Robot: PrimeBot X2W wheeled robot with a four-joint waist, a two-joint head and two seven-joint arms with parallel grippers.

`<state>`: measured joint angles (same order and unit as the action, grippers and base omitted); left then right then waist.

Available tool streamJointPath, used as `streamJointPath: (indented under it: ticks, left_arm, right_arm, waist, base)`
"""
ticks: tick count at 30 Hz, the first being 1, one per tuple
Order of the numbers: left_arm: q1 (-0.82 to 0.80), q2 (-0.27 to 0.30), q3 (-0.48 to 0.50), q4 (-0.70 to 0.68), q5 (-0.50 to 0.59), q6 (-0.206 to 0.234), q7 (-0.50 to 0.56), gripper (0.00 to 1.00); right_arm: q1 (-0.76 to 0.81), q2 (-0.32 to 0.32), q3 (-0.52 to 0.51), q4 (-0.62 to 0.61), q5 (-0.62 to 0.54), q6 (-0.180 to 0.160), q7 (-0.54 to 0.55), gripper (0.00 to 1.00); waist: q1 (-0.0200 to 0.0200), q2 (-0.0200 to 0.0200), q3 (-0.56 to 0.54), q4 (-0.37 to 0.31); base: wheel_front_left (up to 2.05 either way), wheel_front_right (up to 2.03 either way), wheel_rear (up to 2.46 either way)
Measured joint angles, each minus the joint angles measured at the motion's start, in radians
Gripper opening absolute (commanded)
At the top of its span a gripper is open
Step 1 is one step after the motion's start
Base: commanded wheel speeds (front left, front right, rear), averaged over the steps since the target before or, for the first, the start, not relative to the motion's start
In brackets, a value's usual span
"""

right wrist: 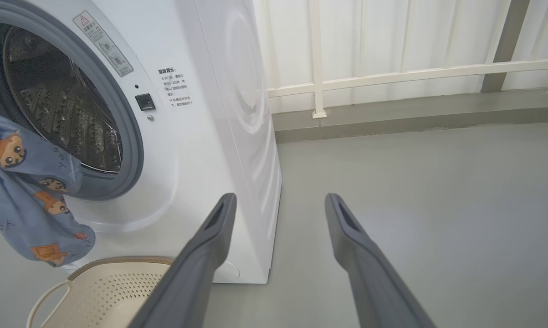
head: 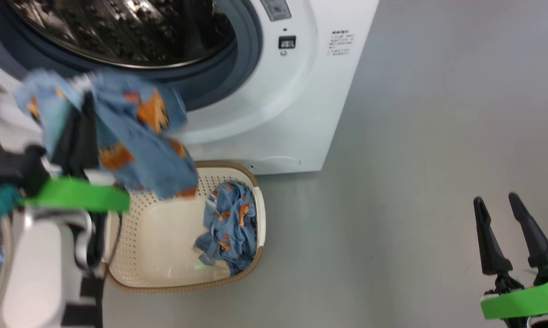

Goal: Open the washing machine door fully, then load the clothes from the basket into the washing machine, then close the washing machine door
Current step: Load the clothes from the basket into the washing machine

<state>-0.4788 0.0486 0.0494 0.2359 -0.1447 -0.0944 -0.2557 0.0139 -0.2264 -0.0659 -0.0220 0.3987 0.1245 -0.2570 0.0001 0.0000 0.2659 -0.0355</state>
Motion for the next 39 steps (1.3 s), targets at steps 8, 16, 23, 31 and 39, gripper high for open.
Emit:
streamJointPath:
  ticks: [8, 16, 23, 31, 39]
  left_arm:
    - [-0.272, 0.006, 0.026, 0.134, 0.029, -0.007, -0.001, 0.00]
    - [-0.421, 0.032, 0.026, 0.344, 0.066, -0.008, -0.001, 0.00]
    - [-0.515, 0.050, 0.041, 0.512, 0.072, -0.009, -0.001, 0.00]
    - [-0.635, 0.091, 0.066, 0.616, 0.061, -0.016, -0.001, 0.00]
    - [-0.695, 0.103, 0.092, 0.410, 0.083, 0.021, -0.001, 0.00]
  right_arm:
    - [-0.065, 0.004, 0.022, -0.002, 0.000, 0.000, 0.000, 1.00]
    - [-0.103, 0.009, 0.042, -0.004, 0.003, 0.000, 0.000, 1.00]
    - [-0.126, 0.019, 0.069, -0.005, 0.008, 0.000, 0.000, 1.00]
    - [-0.145, 0.029, 0.087, -0.009, 0.014, 0.000, 0.000, 1.00]
    - [-0.183, 0.032, 0.087, -0.021, 0.017, 0.000, 0.000, 1.00]
  waist:
    - [0.0001, 0.0000, 0.076, -0.030]
    - [0.0002, 0.0000, 0.135, -0.075]
    - [0.0001, 0.0000, 0.176, -0.116]
    - [0.0001, 0.0000, 0.228, -0.147]
    - [0.0000, 0.0000, 0.279, -0.164]
  base:
    - [0.00, 0.00, 0.00]
    - [0.00, 0.00, 0.00]
    - [0.00, 0.00, 0.00]
    - [0.00, 0.00, 0.00]
    - [0.00, 0.00, 0.00]
